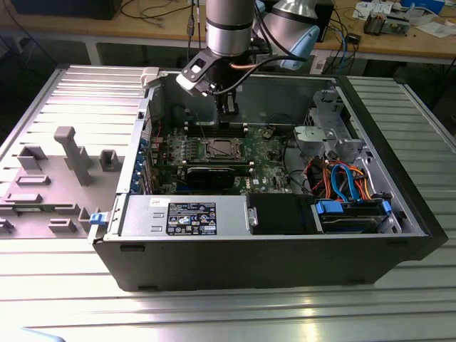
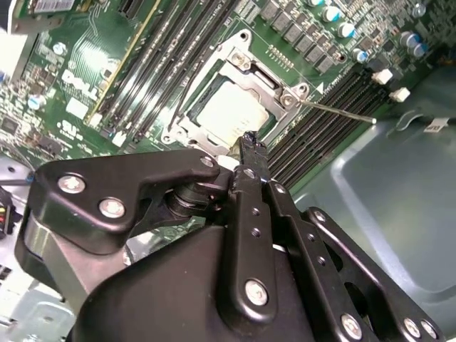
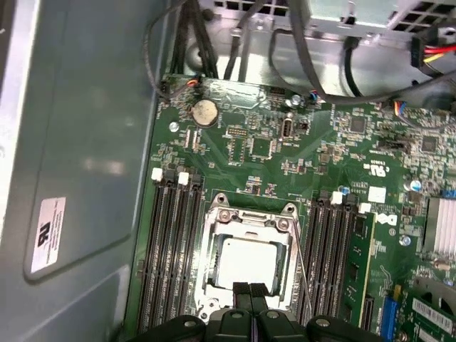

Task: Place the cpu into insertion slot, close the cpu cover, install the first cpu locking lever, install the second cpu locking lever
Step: 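Install the first cpu locking lever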

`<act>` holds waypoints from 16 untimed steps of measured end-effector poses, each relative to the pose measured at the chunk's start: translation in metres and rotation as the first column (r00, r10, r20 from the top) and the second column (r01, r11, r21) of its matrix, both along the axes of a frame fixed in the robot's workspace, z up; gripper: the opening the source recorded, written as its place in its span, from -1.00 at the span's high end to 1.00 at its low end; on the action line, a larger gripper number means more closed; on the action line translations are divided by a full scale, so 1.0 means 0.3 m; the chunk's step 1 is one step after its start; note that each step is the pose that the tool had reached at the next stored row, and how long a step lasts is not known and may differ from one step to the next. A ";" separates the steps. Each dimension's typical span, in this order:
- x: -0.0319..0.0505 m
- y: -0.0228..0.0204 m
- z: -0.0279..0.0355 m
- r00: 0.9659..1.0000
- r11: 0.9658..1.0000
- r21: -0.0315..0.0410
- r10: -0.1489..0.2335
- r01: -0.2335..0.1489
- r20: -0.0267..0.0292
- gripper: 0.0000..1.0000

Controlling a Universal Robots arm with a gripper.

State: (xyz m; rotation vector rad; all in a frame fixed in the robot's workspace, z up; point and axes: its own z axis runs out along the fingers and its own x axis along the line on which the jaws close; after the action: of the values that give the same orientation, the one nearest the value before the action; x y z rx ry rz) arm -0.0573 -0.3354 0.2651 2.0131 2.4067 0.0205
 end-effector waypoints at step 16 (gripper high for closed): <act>0.000 0.000 0.000 0.979 0.979 -0.001 0.202 -0.202 0.000 0.79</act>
State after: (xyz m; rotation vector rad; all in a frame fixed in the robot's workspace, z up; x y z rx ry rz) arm -0.0572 -0.3354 0.2650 1.7594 2.5990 0.0206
